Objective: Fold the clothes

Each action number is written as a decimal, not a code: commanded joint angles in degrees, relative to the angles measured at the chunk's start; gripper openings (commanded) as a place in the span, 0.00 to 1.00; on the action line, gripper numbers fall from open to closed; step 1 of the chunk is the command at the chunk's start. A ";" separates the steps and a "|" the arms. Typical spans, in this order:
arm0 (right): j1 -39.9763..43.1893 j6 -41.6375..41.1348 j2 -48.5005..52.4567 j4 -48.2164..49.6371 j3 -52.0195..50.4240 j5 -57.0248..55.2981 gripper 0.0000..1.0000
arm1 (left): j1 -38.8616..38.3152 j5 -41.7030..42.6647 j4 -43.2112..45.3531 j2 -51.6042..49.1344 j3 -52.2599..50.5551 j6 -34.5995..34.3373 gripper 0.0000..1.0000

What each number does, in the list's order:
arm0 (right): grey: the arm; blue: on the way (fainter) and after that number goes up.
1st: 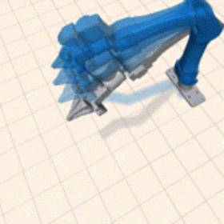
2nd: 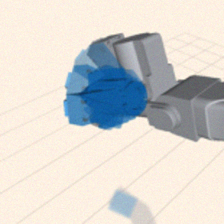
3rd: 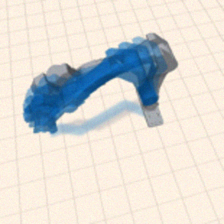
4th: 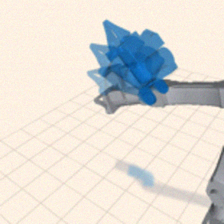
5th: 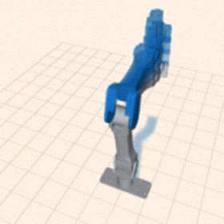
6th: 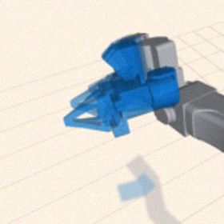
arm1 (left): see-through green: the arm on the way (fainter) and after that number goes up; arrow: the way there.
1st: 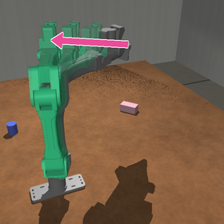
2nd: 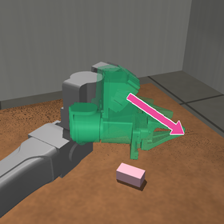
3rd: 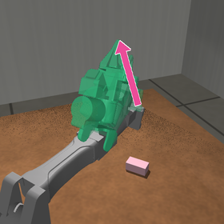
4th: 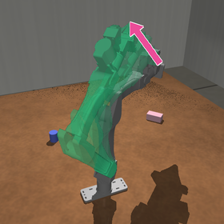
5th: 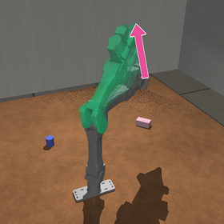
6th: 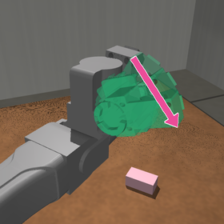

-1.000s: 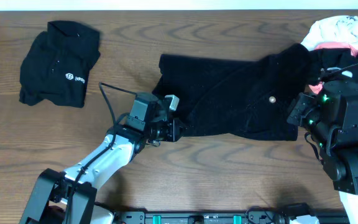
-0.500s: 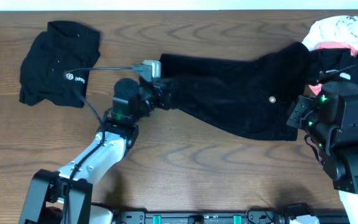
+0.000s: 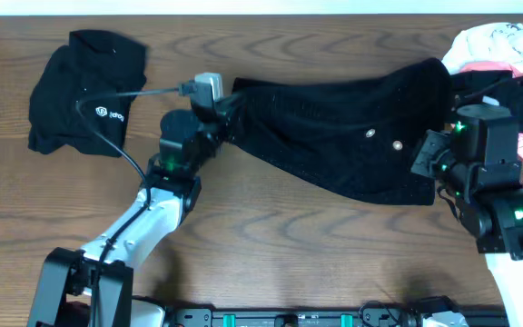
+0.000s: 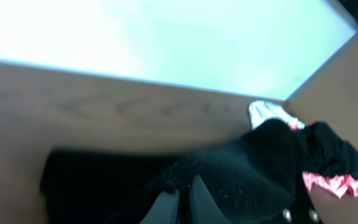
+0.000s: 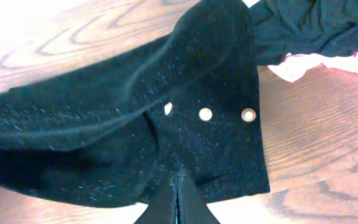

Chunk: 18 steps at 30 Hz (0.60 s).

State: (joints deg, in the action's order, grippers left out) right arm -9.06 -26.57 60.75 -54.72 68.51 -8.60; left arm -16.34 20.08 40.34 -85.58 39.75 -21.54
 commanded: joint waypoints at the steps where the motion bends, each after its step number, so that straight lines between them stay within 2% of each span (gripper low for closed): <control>1: 0.85 -0.35 0.28 0.09 0.17 -0.20 0.01 | 0.63 -5.33 0.94 -1.38 5.22 3.78 0.06; 5: 0.85 0.09 0.28 -0.07 0.17 -0.17 0.01 | 0.63 -10.51 0.98 -5.77 9.46 4.13 0.06; 11: 0.85 0.96 0.28 -0.42 0.17 -0.17 0.01 | 0.63 -10.49 0.96 -14.88 18.08 5.27 0.06; 18: 0.85 0.96 0.28 -0.37 0.17 -0.20 0.01 | 0.70 -11.45 0.94 -23.34 27.45 10.32 0.06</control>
State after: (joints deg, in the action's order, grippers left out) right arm -9.06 -26.48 61.12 -55.02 68.51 -8.60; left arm -16.19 11.16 40.51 -107.26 63.07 -14.94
